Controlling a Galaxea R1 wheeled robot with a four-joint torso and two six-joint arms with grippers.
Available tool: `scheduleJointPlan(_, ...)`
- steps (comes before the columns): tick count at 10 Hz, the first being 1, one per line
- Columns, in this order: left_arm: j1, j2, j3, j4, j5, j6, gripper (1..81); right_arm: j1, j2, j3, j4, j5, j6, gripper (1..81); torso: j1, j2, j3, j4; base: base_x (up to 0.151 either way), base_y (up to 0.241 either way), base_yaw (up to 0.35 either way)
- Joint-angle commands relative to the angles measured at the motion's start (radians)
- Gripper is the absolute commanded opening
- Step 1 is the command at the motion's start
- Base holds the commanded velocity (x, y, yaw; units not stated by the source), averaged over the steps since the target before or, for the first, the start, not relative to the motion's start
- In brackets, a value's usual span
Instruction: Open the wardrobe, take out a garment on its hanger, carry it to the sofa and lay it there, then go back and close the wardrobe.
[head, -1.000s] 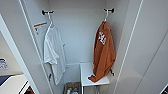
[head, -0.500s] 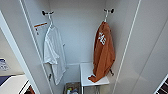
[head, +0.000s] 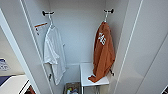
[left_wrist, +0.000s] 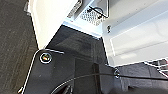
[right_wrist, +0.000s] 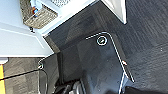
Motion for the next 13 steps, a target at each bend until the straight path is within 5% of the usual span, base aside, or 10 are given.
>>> scheduleJointPlan(1, -0.094, 0.003, -0.002, 0.009, 0.008, -0.002, 81.1, -0.022, 0.068, -0.049, 0.002, -0.034, -0.004, 81.1, 0.0, 0.0, 0.0, 0.0, 0.0, 0.0, 0.0)
scheduleJointPlan(6, -0.234, 0.012, -0.004, 0.007, 0.015, -0.104, 81.1, -0.024, 0.124, -0.102, 0.008, -0.027, -0.002, 81.1, 0.0, 0.0, 0.0, 0.0, 0.0, 0.0, 0.0)
scheduleJointPlan(13, -0.282, 0.016, -0.004, 0.005, 0.021, -0.119, 81.1, -0.015, 0.15, -0.104, 0.003, -0.028, -0.002, 81.1, 0.002, 0.001, -0.001, 0.0, -0.043, 0.0, 0.0)
